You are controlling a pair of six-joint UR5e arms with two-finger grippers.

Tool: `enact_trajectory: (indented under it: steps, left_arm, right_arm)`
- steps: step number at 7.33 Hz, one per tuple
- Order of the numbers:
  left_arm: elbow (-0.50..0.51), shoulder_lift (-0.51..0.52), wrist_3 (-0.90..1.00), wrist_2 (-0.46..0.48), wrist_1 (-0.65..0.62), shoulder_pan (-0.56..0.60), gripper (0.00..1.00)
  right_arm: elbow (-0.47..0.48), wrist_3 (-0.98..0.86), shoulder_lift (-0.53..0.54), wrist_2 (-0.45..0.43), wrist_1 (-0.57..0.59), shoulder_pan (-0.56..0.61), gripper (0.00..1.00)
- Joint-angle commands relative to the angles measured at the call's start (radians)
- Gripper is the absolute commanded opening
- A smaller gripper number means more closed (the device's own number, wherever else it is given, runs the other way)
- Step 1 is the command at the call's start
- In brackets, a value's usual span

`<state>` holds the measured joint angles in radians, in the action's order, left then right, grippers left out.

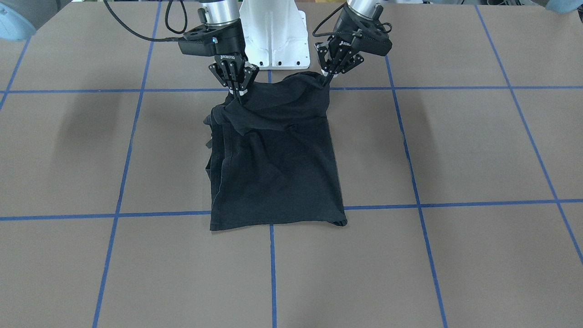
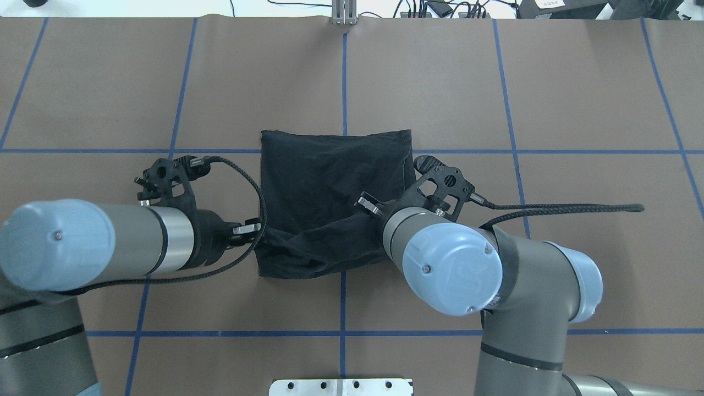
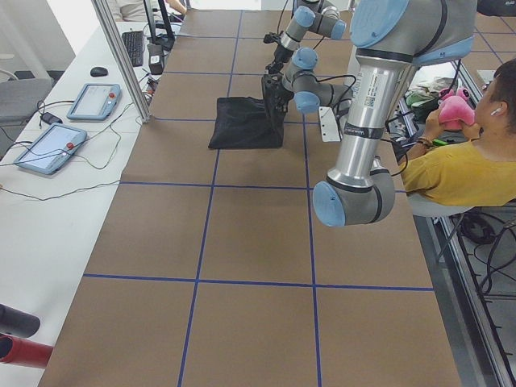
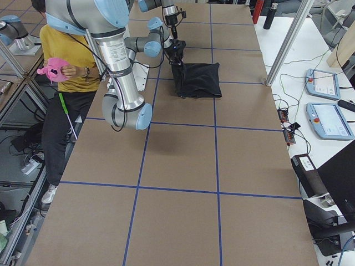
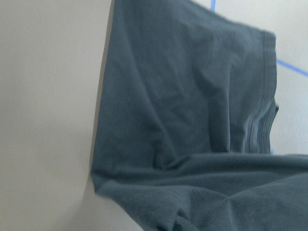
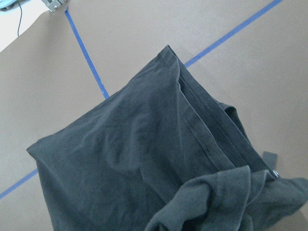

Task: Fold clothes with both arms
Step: 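Lift the near edge with both grippers and fold it away from the robot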

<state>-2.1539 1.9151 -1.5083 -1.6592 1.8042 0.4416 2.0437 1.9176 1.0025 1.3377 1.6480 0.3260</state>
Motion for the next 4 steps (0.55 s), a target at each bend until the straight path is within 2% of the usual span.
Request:
enact_trajectory:
  steps: [1, 4]
  left_arm:
    - [0.164, 0.122, 0.106, -0.037, -0.009, 0.122, 0.00]
    - [0.409, 0.260, 0.210, -0.045, 0.010, 0.225, 0.00]
  right_arm:
    - [-0.098, -0.041, -0.057, 0.043, -0.005, 0.079, 0.00]
    - [-0.255, -0.091, -0.133, 0.104, -0.026, 0.175, 0.00]
